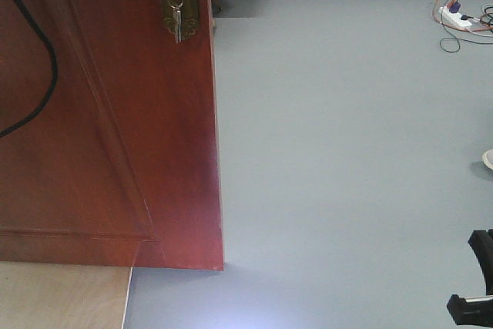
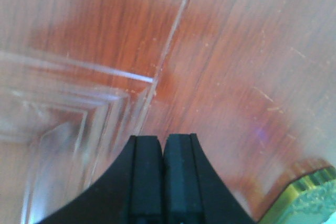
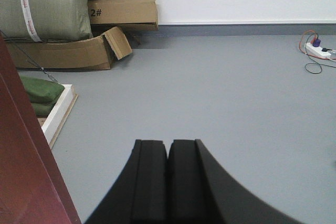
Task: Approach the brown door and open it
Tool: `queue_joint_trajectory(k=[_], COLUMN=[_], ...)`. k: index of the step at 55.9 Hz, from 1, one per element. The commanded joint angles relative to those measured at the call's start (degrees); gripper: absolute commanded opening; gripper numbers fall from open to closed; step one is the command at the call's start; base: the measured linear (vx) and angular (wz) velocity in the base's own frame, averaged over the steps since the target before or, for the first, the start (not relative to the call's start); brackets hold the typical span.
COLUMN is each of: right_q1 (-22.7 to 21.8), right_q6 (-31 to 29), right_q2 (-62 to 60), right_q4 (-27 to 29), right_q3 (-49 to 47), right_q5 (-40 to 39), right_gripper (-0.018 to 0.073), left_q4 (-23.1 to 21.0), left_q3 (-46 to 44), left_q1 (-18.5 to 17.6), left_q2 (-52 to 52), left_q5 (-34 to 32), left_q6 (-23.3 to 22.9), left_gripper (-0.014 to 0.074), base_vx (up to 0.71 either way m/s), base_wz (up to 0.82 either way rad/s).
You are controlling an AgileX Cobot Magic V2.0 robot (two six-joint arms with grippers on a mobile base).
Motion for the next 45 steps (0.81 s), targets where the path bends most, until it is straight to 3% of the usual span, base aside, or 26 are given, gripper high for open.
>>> queue_joint_trajectory(k=[1, 17, 35, 45], right_q1=[0.1, 0.1, 0.1, 0.1], right_q6=[-0.4, -0.4, -0.4, -0.4], right_q2=[-0.3, -0.3, -0.3, -0.3], right_q4=[-0.2, -0.2, -0.2, -0.2], right_q3=[0.2, 0.2, 0.2, 0.2], right_q5=[-4.5, -4.5, -4.5, -4.5], right_gripper=[0.0, 0.0, 0.0, 0.0], left_q4=[-0.8, -0.8, 13.5, 16.1], left_q3=[-1.7, -1.7, 1.9, 16.4], left_q1=[-0.1, -0.1, -0.1, -0.1], left_q2=[-1.8, -1.8, -7.8, -17.1], left_q5=[-4.6, -4.6, -4.3, -15.4], left_q6=[0.0, 0.0, 8.4, 9.3], left_gripper=[0.0067, 0.0067, 0.0067, 0.0067], base_vx=[0.0, 0.0, 0.0, 0.0], base_wz=[0.0, 0.0, 0.0, 0.0])
